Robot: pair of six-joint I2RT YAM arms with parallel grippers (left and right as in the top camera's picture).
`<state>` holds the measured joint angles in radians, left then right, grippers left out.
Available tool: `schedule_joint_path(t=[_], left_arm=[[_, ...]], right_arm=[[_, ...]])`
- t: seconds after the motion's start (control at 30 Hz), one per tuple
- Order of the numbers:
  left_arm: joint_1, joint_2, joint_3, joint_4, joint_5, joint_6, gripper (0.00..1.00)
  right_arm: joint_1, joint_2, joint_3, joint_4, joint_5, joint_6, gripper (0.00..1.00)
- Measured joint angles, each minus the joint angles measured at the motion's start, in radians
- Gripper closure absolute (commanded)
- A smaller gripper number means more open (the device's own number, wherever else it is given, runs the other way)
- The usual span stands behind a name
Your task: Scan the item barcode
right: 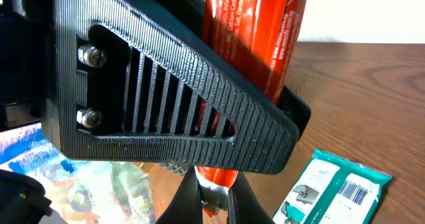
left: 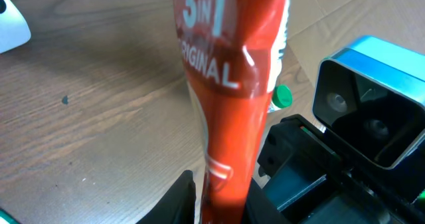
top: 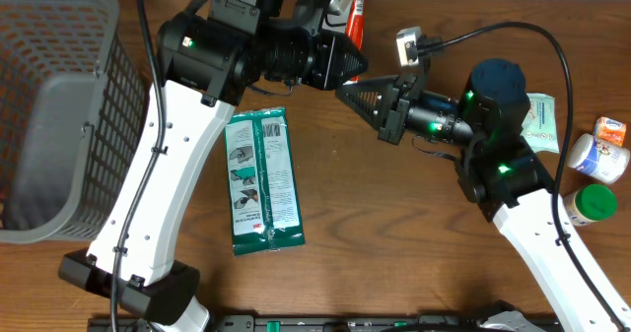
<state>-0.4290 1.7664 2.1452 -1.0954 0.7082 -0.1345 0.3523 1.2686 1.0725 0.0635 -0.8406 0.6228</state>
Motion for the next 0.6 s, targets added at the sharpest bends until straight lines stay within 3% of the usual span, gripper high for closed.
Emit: schedule_joint_path(t=[0.13,0.27,0.37,0.4,0.47,0.6], left_arm=[[0.0,0.0,0.0,-0.008,-0.015,0.0,0.8],[-0.002,0.0,0.0,-0.016,-0.029,0.0,0.92],[-0.005,0.0,0.0,-0.014,-0.036,0.005,0.93],[-0.005,0.0,0.0,-0.014,-0.039,0.005,0.93],[-0.006,0.0,0.0,-0.015,-0.052,0.004,0.93],[-0.007,0.0,0.0,-0.023,-0.124,0.012,0.93]], right_arm=[[0.0,0.0,0.0,-0.003,0.004,0.002,0.99],[0.001,0.0,0.0,-0.007,0.005,0.002,0.99],[0.0,0.0,0.0,-0.007,0.008,0.009,0.96],[0.0,0.0,0.0,-0.007,0.008,0.013,0.91],[0.0,0.001,0.0,-0.006,0.009,0.021,0.64],[-0.013,0.0,0.0,0.008,0.006,0.029,0.45]])
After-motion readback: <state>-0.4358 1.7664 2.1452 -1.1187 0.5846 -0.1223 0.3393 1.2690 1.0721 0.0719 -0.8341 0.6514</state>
